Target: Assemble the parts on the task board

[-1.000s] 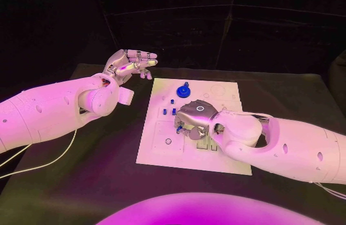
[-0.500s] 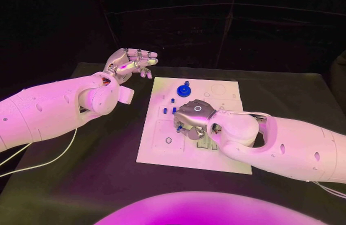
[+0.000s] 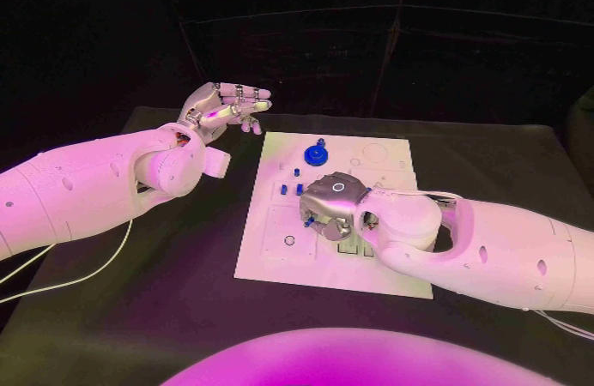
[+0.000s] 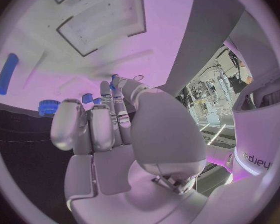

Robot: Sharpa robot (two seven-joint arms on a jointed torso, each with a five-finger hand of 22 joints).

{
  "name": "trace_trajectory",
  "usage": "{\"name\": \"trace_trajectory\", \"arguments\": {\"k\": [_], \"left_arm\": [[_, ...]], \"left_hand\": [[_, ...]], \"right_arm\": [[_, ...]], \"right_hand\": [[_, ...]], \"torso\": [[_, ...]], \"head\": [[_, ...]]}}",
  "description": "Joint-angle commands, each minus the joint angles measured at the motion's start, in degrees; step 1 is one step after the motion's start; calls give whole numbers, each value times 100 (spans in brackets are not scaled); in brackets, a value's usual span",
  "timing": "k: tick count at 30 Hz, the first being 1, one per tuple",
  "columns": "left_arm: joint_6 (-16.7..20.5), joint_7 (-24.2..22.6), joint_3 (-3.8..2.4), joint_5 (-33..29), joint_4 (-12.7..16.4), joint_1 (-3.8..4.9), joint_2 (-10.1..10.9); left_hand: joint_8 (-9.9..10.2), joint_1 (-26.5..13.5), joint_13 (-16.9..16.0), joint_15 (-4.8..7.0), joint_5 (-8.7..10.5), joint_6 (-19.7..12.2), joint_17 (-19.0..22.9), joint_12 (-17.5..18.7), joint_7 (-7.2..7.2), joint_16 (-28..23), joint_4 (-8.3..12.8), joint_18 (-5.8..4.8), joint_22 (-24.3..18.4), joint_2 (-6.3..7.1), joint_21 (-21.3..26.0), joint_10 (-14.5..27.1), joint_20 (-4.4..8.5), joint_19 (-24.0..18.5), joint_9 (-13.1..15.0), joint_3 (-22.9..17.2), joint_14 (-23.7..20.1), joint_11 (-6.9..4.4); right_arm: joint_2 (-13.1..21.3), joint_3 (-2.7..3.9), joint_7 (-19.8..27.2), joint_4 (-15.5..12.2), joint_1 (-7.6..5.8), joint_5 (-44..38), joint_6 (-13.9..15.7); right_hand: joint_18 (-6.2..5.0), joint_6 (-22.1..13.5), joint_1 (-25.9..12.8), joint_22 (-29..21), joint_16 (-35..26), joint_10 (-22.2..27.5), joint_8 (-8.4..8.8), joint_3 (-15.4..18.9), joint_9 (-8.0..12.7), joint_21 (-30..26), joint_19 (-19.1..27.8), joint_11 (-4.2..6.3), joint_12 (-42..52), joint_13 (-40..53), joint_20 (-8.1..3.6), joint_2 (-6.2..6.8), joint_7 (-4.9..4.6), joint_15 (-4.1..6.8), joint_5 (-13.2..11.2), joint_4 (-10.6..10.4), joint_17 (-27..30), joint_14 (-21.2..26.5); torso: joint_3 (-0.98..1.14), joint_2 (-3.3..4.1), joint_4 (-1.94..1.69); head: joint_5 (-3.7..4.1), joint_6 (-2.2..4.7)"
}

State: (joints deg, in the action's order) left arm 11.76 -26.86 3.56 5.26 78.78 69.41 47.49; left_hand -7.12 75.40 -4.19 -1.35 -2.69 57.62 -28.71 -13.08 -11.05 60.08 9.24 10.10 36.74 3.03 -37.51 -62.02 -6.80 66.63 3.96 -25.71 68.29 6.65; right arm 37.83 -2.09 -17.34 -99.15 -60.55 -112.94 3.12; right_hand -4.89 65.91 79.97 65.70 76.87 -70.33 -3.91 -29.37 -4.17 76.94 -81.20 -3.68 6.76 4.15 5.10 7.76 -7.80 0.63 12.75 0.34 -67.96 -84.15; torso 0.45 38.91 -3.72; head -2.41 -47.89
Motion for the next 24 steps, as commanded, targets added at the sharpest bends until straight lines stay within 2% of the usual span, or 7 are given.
{"name": "trace_trajectory", "arguments": {"k": [1,24], "left_arm": [[-56,-17,-5,-20,12,9,2],[-64,-7,-5,-20,8,9,0]], "left_hand": [[-11,38,6,-3,-14,-31,7,-21,-8,-25,-4,34,-9,-2,25,28,0,-35,-9,40,-43,4],[-10,39,7,-5,-13,-38,10,-24,-11,-24,-3,34,-10,-3,27,37,-1,-36,-10,45,-45,6]], "right_arm": [[-17,2,-19,16,-8,-49,-129],[-149,1,19,93,-8,-47,-194]], "right_hand": [[10,30,-61,-4,14,-37,-28,21,-4,17,-4,-10,31,7,-30,6,-7,41,-26,3,5,-215],[7,37,-77,-18,14,-40,-28,24,-5,8,2,-6,31,7,-33,-1,-1,45,-36,1,7,-213]], "torso": [[-1,-1,2],[-1,2,-5]], "head": [[0,-1],[9,-18]]}}
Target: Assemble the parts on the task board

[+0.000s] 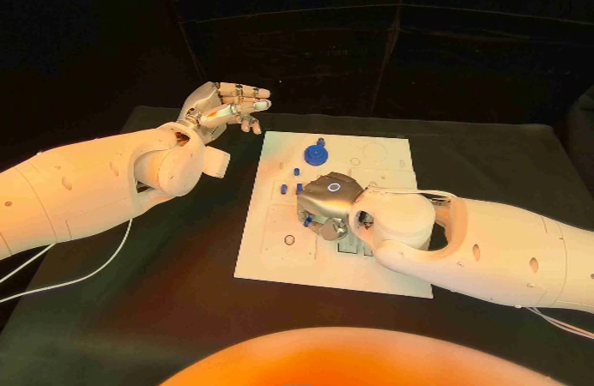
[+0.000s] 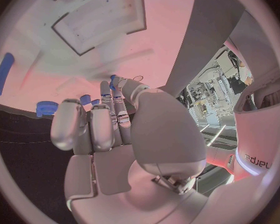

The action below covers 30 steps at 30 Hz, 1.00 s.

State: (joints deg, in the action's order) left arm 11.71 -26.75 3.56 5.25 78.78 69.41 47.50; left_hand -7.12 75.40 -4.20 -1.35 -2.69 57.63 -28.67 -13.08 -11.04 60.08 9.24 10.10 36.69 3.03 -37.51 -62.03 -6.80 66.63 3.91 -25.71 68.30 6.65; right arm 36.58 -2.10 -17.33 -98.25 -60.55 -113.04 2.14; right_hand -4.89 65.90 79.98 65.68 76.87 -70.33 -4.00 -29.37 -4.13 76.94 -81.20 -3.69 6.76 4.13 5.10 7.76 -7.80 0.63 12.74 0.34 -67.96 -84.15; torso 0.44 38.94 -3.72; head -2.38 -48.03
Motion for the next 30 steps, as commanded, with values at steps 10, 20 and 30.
{"name": "trace_trajectory", "arguments": {"k": [10,20,30], "left_arm": [[-63,-12,-5,-19,9,10,2],[-75,3,-5,-19,10,10,5],[-87,14,-5,-19,-2,10,6]], "left_hand": [[-10,39,9,-5,-13,-39,5,-24,-11,-24,-3,34,-5,-3,27,38,-1,-36,-5,45,-45,6],[-10,39,9,-5,-13,-39,5,-24,-11,-24,-3,34,-5,-3,27,38,-1,-36,-5,45,-45,6],[-10,43,10,-7,-13,-47,10,-30,-13,-23,-1,34,-7,-8,30,49,-3,-38,-6,52,-48,9]], "right_arm": [[-74,1,41,55,-8,-32,-89],[-76,0,77,108,-9,12,84],[-20,-1,190,71,-9,117,458]], "right_hand": [[2,21,-110,-44,6,-25,-5,40,-5,-10,14,-8,20,6,-37,13,-2,46,-58,0,23,-208],[-27,-487,-305,-220,-65,325,62,66,56,-126,86,-93,-164,-47,16,191,-44,-26,-280,-28,142,-171],[-70,-914,-528,-466,-164,651,27,428,30,-291,153,-145,-197,-39,57,401,-86,-62,-414,-136,304,-139]], "torso": [[-2,-2,-3],[0,-3,-2],[7,-1,1]], "head": [[-4,-22],[-11,-19],[-4,-13]]}}
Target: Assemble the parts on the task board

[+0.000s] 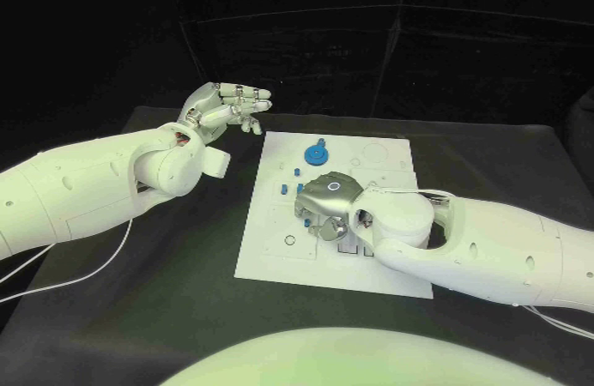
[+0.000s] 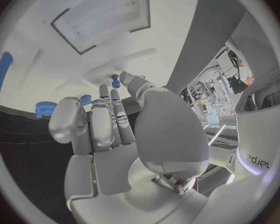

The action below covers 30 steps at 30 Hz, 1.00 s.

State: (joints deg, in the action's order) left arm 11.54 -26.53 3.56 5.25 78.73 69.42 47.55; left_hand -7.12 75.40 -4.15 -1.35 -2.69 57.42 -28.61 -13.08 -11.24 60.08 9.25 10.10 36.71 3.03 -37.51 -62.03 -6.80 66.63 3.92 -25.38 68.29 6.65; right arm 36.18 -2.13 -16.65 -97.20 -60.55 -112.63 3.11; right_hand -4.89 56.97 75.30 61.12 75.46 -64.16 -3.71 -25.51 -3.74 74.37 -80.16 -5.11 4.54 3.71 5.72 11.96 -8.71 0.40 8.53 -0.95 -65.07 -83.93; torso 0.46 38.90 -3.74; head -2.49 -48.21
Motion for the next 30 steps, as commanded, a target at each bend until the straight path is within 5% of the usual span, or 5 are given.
{"name": "trace_trajectory", "arguments": {"k": [1,9,16,23,30], "left_arm": [[-71,-7,-5,-19,2,9,1],[-77,-6,-4,-19,-9,9,-1],[-87,-9,-3,-19,2,9,13],[-95,-17,-2,-19,10,8,20],[-103,-19,-1,-19,12,8,12]], "left_hand": [[-10,43,5,-7,-13,-27,5,-30,7,-23,-2,34,-8,-8,30,49,-3,-38,-7,20,-48,9],[-10,43,5,-7,-13,-27,5,-30,7,-23,-2,34,-8,-8,30,49,-3,-38,-7,20,-48,9],[-11,45,5,-8,-13,-30,7,-33,6,-22,0,34,-9,-9,31,53,-3,-38,-7,23,-50,10],[-11,45,5,-8,-13,-30,7,-33,6,-22,0,34,-9,-9,31,53,-3,-38,-7,23,-50,10],[-11,45,5,-8,-13,-30,7,-33,6,-22,0,34,-9,-9,31,53,-3,-38,-7,23,-50,10]], "right_arm": [[30,1,141,-42,-8,95,419],[310,2,235,-239,-7,288,958],[886,19,183,-463,-131,820,1121],[1435,41,233,-435,-398,1448,1152],[1576,45,233,-257,-468,1527,963]], "right_hand": [[-70,-12,-58,-17,-28,32,-7,57,-12,-38,49,-3,33,4,-4,-26,4,-39,11,-11,23,-160],[-77,31,-21,-58,-49,20,-25,120,-22,-64,50,5,78,8,-8,-58,17,-32,78,-12,68,-158],[-86,72,-30,-116,-87,53,-29,251,-26,-105,60,10,109,3,-14,-49,24,-29,13,-39,136,-148],[-78,13,68,-124,-101,349,-3,880,-15,-124,38,-11,99,-1,15,-90,163,-36,-48,-142,180,-151],[-97,-101,351,-220,-46,589,7,1533,-9,-183,45,-43,119,-4,46,-216,222,-71,-30,-306,143,-167]], "torso": [[7,3,3],[7,-1,6],[-2,-9,12],[4,-4,13],[6,-1,10]], "head": [[7,7],[46,50],[169,166],[324,326],[379,395]]}}
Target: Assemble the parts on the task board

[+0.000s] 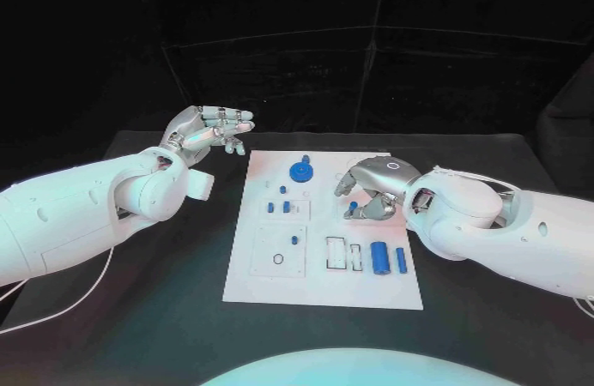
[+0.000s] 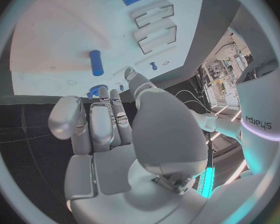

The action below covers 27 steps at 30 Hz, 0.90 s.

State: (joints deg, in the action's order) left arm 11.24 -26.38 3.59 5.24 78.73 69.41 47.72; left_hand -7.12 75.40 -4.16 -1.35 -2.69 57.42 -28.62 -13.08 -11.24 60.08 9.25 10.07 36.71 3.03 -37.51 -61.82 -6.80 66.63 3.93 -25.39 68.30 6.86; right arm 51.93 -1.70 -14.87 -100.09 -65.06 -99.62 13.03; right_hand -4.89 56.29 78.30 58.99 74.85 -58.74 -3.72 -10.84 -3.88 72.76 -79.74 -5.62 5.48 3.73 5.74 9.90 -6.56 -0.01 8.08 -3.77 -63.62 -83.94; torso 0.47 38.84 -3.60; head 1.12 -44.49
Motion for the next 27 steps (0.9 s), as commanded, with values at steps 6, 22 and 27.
{"name": "trace_trajectory", "arguments": {"k": [6,22,27], "left_arm": [[-74,-31,-4,-18,12,9,-4],[-74,-28,-3,-18,2,9,3],[-77,-27,-3,-18,-2,8,0]], "left_hand": [[-13,52,7,-9,-13,-32,11,-39,6,-21,4,37,-10,-11,32,35,-4,-39,-7,26,-52,-11],[-13,52,7,-9,-13,-32,11,-39,6,-21,4,37,-10,-11,32,35,-4,-39,-7,26,-52,-11],[-13,52,7,-9,-13,-32,11,-39,6,-21,4,37,-10,-11,32,35,-4,-39,-7,26,-52,-11]], "right_arm": [[-51,1,5,171,-29,119,-321],[-166,-2,-54,311,-29,25,-829],[-170,-2,-76,318,-28,-7,-866]], "right_hand": [[-95,-41,157,3,27,54,4,133,3,-16,-7,8,58,-1,47,-72,34,-32,28,-58,-6,-168],[-96,300,334,1,46,-515,-70,7,-28,-20,-29,131,347,-2,-27,-293,-56,58,217,-91,10,-166],[-95,347,348,0,46,-544,-77,-28,-29,-21,-31,137,339,-7,-37,-301,-61,65,220,-92,14,-166]], "torso": [[5,10,-11],[2,2,-5],[5,7,-3]], "head": [[14,16],[13,-28],[22,-28]]}}
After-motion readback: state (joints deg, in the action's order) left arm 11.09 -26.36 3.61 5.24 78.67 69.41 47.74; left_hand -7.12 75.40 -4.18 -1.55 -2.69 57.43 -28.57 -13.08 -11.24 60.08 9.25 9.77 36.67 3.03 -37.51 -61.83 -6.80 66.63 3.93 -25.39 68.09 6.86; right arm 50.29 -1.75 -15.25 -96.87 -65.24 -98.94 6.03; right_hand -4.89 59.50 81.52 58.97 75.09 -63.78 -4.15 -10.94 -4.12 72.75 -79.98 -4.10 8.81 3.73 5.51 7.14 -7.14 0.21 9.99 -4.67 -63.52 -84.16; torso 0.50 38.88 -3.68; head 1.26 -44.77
